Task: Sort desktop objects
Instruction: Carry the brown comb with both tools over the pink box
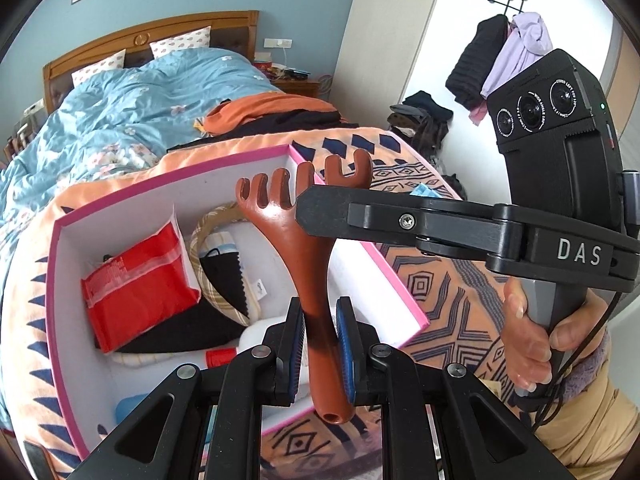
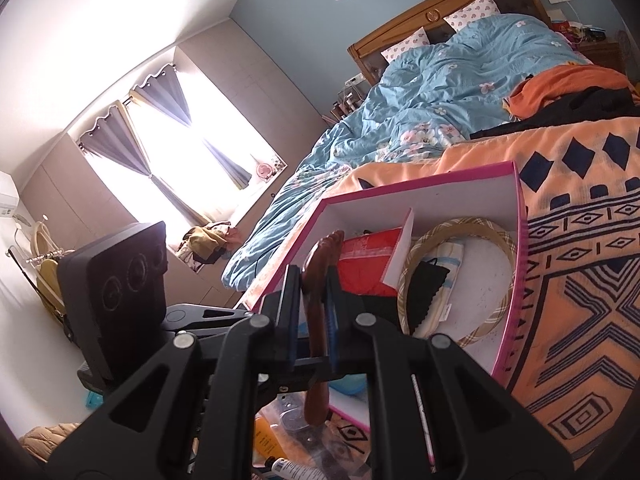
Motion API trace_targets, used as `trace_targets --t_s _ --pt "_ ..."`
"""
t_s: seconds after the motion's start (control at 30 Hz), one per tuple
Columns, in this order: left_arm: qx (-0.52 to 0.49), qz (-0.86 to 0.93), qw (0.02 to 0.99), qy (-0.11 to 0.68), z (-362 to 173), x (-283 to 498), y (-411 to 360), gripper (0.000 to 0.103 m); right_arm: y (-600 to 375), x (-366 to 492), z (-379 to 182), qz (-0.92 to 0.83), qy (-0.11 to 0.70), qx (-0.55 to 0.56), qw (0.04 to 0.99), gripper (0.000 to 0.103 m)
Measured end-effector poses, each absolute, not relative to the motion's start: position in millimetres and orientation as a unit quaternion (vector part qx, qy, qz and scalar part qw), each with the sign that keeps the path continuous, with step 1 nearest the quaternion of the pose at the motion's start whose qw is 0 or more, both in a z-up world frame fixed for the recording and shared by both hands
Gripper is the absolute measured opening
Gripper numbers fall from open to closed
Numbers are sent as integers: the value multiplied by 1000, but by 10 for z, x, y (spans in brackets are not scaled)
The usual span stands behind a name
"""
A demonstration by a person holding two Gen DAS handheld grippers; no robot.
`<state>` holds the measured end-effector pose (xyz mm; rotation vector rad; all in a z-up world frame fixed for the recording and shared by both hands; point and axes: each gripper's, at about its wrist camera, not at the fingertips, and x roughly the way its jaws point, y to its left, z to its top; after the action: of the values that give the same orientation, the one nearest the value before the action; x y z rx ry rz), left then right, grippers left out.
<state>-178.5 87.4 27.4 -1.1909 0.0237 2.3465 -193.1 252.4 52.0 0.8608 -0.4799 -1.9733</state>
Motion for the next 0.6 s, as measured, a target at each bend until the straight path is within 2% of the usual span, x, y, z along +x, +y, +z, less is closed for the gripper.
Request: trace_targets --t_s 0.6 --pt "-460 856 236 -3 152 -2103 886 15 2478 -2223 516 -800 -194 358 441 14"
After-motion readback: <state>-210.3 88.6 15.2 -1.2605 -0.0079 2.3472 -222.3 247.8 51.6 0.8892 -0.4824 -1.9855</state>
